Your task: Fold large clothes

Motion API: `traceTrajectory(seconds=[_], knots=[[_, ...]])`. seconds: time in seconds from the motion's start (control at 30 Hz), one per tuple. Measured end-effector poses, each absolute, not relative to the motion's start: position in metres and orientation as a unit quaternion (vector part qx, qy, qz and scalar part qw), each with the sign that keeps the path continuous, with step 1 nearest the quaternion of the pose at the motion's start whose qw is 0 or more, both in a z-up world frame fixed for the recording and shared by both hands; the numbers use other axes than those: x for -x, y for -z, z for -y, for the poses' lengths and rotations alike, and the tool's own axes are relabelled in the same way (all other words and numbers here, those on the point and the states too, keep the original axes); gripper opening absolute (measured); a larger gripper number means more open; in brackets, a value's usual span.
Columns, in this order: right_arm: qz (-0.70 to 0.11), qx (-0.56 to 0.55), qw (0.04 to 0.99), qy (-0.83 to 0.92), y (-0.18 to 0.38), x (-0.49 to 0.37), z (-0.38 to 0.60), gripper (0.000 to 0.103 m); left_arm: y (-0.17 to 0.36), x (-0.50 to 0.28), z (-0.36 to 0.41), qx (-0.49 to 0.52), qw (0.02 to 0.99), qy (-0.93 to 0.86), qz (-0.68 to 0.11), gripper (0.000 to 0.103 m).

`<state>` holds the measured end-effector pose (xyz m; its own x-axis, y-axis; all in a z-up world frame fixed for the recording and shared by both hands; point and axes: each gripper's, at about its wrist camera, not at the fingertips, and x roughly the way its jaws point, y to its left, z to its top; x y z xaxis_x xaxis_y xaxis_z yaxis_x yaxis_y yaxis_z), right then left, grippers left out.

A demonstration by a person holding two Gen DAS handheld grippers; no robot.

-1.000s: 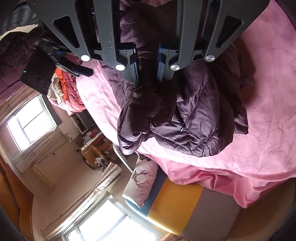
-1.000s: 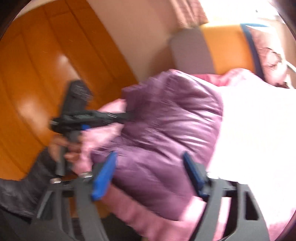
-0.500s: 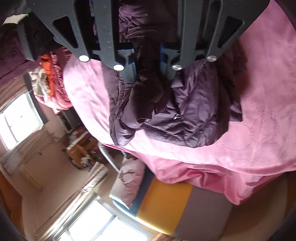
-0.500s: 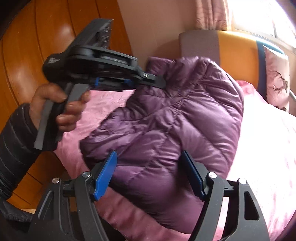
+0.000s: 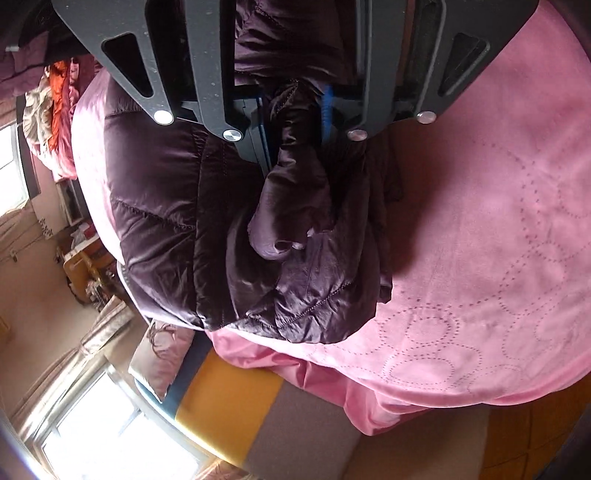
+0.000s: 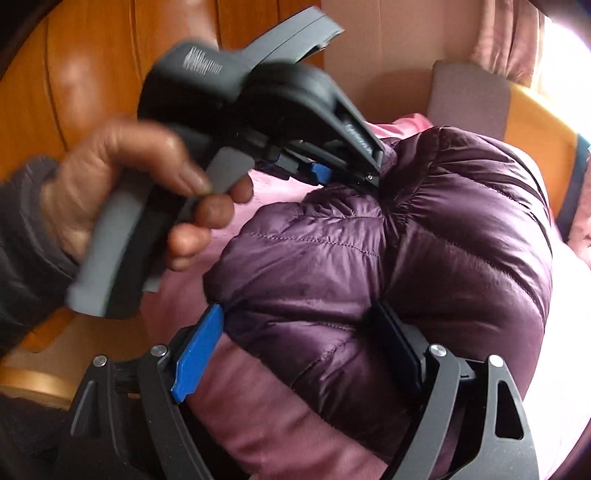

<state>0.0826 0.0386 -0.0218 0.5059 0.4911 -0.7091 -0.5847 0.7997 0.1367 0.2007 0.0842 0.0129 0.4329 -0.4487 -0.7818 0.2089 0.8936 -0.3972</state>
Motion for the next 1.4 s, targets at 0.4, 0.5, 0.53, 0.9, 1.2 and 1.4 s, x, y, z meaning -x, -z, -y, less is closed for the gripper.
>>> traceTrajectory(seconds=[0.4,0.5,0.53,0.9,1.2,1.4], knots=[[-0.382,-0.173,0.886,-0.198,-0.028,-0.172,0.091,0.082,-0.033,-0.167,-0.055,0.02,0.891,0.162,-0.423,0.026],[-0.403,-0.177,0.881,-0.172,-0.023,-0.213,0.089,0.079,-0.033,-0.166,-0.053,0.008,0.897,0.159,-0.412,0.026],[-0.412,-0.175,0.879,-0.167,-0.019,-0.224,0.087,0.078,-0.032,-0.165,-0.054,0.005,0.899,0.158,-0.409,0.026],[-0.462,-0.092,0.874,-0.115,0.013,-0.26,0.039,0.083,-0.018,-0.159,-0.058,0.013,0.908,0.14,-0.394,0.035],[-0.478,-0.068,0.869,-0.105,0.054,-0.279,0.019,0.096,-0.006,-0.162,-0.07,0.026,0.909,0.115,-0.401,0.045],[-0.474,-0.078,0.87,-0.112,0.05,-0.275,0.024,0.098,-0.003,-0.162,-0.076,0.035,0.91,0.107,-0.399,0.058]])
